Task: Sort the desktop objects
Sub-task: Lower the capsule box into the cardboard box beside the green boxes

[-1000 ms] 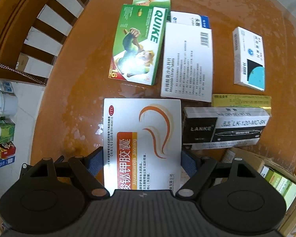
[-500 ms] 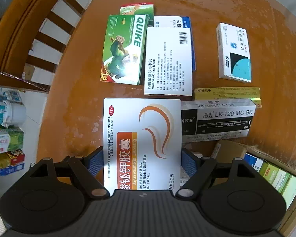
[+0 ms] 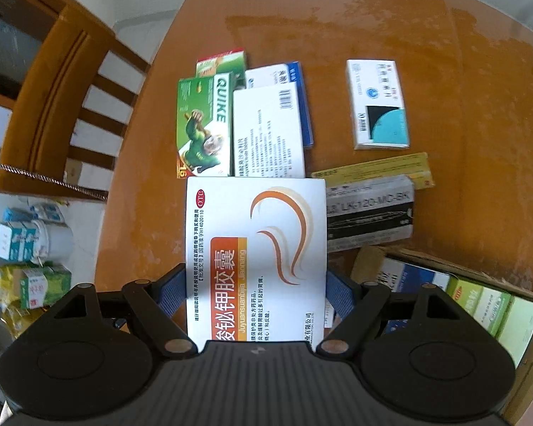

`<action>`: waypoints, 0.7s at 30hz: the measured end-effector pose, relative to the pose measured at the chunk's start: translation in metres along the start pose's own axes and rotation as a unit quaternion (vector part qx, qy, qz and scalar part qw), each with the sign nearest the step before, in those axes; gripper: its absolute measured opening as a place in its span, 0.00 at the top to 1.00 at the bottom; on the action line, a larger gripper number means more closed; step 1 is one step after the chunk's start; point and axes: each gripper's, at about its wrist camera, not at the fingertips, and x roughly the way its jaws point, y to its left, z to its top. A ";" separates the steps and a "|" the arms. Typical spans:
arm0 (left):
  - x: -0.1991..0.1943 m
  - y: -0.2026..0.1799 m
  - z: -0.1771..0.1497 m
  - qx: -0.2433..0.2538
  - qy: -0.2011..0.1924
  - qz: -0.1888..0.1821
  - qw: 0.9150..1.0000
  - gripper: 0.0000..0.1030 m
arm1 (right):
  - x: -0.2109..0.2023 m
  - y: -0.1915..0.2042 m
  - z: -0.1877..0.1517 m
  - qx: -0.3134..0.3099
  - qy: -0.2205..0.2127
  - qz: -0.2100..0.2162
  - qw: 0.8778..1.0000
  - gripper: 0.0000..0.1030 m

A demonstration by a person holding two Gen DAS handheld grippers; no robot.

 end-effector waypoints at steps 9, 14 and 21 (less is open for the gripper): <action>-0.003 -0.018 0.008 0.024 -0.007 -0.008 1.000 0.00 | -0.035 -0.046 -0.026 0.035 -0.035 0.005 0.999 0.18; -0.004 -0.026 0.014 0.039 -0.010 -0.013 0.999 0.00 | -0.048 -0.072 -0.046 0.057 -0.046 0.000 0.997 0.18; -0.004 -0.034 0.022 0.056 -0.015 -0.018 0.998 0.00 | -0.057 -0.100 -0.065 0.083 -0.057 -0.003 0.995 0.18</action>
